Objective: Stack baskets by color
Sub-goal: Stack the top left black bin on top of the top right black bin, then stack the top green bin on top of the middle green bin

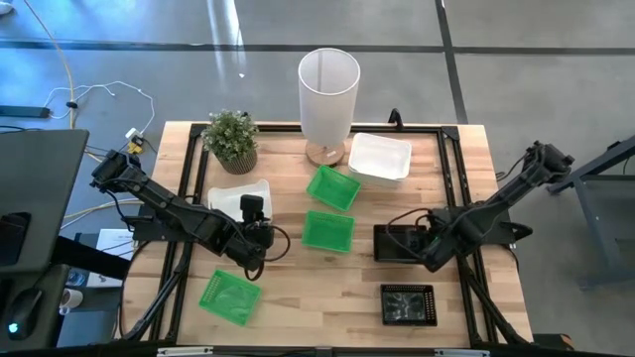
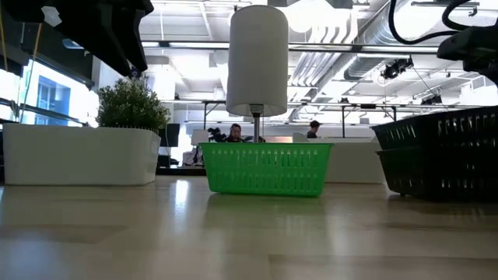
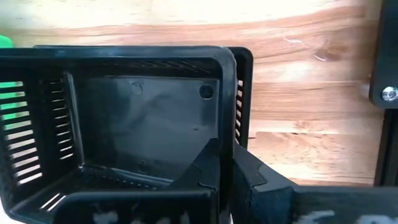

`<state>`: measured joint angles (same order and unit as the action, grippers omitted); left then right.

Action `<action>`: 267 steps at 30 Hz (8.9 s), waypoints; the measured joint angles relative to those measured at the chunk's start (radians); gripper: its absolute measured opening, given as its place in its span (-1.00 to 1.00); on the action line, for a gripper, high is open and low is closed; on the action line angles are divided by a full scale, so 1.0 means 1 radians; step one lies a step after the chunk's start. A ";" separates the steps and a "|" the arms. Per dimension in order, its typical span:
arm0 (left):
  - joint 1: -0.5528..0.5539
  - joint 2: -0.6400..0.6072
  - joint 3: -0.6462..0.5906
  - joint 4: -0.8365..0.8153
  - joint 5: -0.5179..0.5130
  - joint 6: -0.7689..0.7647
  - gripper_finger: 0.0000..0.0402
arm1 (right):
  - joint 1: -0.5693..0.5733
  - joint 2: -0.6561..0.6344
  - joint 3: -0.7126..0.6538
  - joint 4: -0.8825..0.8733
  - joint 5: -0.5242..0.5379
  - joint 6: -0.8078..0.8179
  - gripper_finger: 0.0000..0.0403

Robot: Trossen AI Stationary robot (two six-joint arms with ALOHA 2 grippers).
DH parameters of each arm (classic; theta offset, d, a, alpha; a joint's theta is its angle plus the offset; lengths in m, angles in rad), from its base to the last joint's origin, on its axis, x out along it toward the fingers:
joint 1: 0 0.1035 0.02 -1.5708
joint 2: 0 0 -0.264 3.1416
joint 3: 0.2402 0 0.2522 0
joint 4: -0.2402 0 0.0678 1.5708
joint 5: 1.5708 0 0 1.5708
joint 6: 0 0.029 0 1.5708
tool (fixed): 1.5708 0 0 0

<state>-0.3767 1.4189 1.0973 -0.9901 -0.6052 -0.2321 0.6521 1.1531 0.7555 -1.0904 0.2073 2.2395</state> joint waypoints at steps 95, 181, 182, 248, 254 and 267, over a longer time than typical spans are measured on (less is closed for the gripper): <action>0.030 0.000 0.000 0.075 0.027 -0.027 -0.08 | 0.012 0.219 0.175 -0.279 -0.131 -0.285 -0.59; 0.644 0.386 0.000 0.719 0.549 0.820 0.11 | -0.083 0.218 0.401 -0.388 0.395 -0.644 -0.59; 0.646 0.391 0.000 0.719 0.549 0.819 0.10 | -0.083 0.218 0.401 -0.385 0.395 -0.644 -0.59; 0.383 0.139 0.000 0.586 0.396 0.381 -1.00 | -0.083 0.219 0.401 -0.345 0.395 -0.644 -0.59; 0.288 0.135 0.000 0.591 0.338 0.341 -1.00 | -0.083 0.219 0.401 -0.341 0.396 -0.644 -0.59; 0.191 0.143 0.000 0.605 0.280 0.157 -1.00 | -0.083 0.219 0.401 -0.322 0.414 -0.644 -0.59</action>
<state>-0.1856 1.5623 1.0977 -0.3853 -0.3252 -0.0750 0.5694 1.3716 1.1561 -1.4125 0.6216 1.5959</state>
